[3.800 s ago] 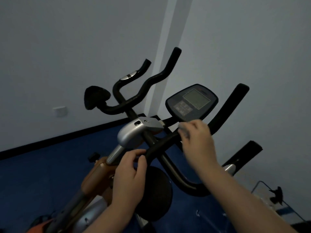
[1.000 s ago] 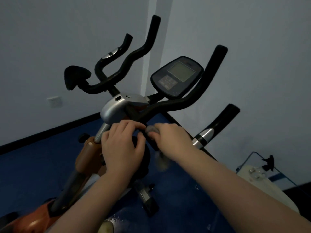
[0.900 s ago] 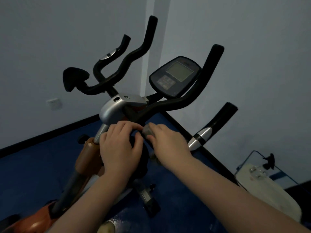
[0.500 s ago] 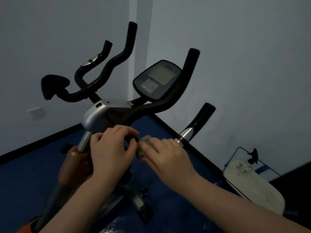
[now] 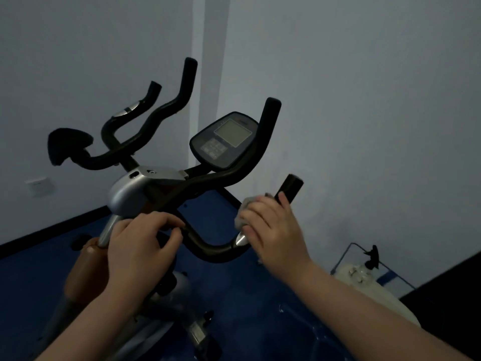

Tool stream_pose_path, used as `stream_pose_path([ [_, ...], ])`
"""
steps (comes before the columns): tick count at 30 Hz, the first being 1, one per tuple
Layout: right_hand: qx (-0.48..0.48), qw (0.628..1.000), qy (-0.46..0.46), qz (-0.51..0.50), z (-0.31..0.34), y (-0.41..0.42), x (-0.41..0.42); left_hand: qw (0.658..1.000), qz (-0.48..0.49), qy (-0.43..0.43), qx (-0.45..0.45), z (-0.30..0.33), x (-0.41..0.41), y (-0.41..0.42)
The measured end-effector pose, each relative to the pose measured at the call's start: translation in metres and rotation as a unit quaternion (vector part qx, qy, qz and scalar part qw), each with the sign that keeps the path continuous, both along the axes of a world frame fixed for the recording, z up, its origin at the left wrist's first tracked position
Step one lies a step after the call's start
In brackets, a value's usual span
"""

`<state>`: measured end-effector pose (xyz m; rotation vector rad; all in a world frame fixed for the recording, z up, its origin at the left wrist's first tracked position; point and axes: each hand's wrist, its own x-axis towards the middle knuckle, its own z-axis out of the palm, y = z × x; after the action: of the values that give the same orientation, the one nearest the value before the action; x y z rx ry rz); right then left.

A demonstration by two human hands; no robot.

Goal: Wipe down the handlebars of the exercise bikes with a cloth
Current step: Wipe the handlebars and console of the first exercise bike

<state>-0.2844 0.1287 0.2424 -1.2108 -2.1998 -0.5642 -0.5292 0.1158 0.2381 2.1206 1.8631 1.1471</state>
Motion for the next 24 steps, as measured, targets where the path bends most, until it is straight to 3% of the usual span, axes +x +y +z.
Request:
stream_pose_path([
  [4, 0.04, 0.983, -0.179, 0.026, 0.049, 0.024, 0.045, 1.0, -0.008, 0.009, -0.003, 0.002, 0.0, -0.001],
  [6, 0.063, 0.98, -0.189, 0.001, 0.064, 0.036, 0.055, 1.0, -0.006, 0.007, -0.001, 0.002, 0.0, -0.001],
  [9, 0.06, 0.996, -0.034, -0.06, 0.06, 0.031, 0.042, 1.0, 0.003, -0.002, 0.005, 0.0, 0.0, -0.002],
  [12, 0.032, 0.994, 0.085, -0.055, 0.023, 0.007, 0.016, 1.0, 0.003, -0.011, -0.001, -0.001, -0.001, -0.001],
  [16, -0.028, 0.964, 0.256, -0.069, 0.0, -0.021, -0.025, 1.0, 0.008, -0.025, -0.004, -0.004, -0.002, -0.001],
  [18, -0.054, 0.957, 0.276, -0.067, 0.0, -0.033, -0.045, 0.999, 0.02, -0.036, -0.004, -0.008, -0.005, -0.006],
  [20, -0.083, 0.966, 0.237, -0.054, -0.006, -0.048, -0.063, 0.998, 0.015, -0.056, -0.023, -0.017, -0.012, -0.014],
  [24, -0.117, 0.968, 0.212, -0.068, -0.023, -0.08, -0.087, 0.995, -0.063, -0.052, -0.057, -0.033, -0.039, -0.043],
])
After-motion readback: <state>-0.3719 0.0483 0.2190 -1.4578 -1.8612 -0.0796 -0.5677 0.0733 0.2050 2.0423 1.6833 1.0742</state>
